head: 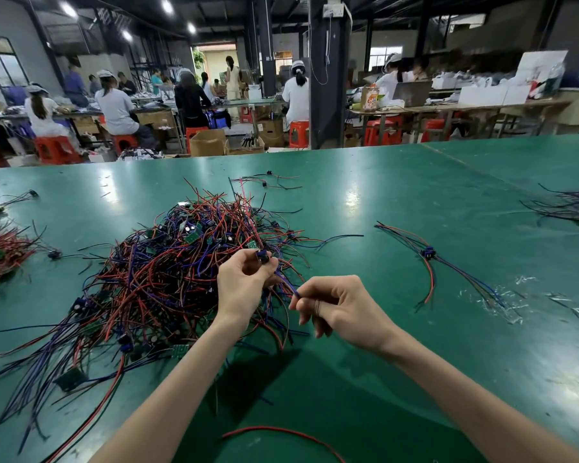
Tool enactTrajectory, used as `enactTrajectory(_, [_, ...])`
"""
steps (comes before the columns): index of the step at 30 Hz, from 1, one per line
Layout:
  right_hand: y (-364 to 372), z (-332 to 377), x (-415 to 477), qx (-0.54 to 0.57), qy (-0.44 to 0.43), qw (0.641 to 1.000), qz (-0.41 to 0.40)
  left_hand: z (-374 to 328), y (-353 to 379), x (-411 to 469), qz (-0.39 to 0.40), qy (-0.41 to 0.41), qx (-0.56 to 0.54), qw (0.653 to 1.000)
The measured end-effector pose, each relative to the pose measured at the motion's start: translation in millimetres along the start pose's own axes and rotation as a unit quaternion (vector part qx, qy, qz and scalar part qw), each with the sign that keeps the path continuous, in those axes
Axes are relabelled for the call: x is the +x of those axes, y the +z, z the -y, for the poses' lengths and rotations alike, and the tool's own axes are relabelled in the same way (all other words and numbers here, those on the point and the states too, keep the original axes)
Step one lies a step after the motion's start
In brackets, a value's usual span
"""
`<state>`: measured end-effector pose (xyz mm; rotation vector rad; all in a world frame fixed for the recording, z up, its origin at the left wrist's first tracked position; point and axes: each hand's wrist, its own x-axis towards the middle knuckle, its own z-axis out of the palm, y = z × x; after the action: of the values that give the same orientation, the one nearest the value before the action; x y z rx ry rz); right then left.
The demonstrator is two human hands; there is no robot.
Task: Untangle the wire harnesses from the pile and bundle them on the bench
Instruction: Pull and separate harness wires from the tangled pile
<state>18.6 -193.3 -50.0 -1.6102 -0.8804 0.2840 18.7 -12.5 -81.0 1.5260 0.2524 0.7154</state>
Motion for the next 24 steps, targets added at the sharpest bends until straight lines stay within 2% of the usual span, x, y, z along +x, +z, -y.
enactTrajectory(5, [1.1,-2.0,0.7,0.009,-0.006,1.000,-0.007,6.5,7.3,-7.5,0.040,0.002,0.042,0.998])
enactTrajectory(7, [-0.9,-2.6,0.4,0.014,0.008,1.000,0.005,3.4,7.7,-5.8,0.033,-0.012,0.017,0.999])
enactTrajectory(12, [-1.7,-7.9,2.5,0.001,0.137,0.989,0.058,-8.4,-8.0,5.9,-0.017,-0.088,-0.109,0.990])
enactTrajectory(16, [0.6,-15.6,3.5,0.009,0.250,0.966,0.068,-14.3,-7.2,4.0,-0.005,-0.104,-0.136,0.985])
enactTrajectory(19, [-1.4,-18.8,3.4,-0.022,0.286,0.956,0.058,-15.8,-4.0,1.2,0.005,-0.104,-0.136,0.985])
enactTrajectory(24, [-2.7,-19.6,4.7,0.003,0.305,0.951,0.060,-17.2,-5.1,0.7,0.008,-0.110,-0.143,0.984])
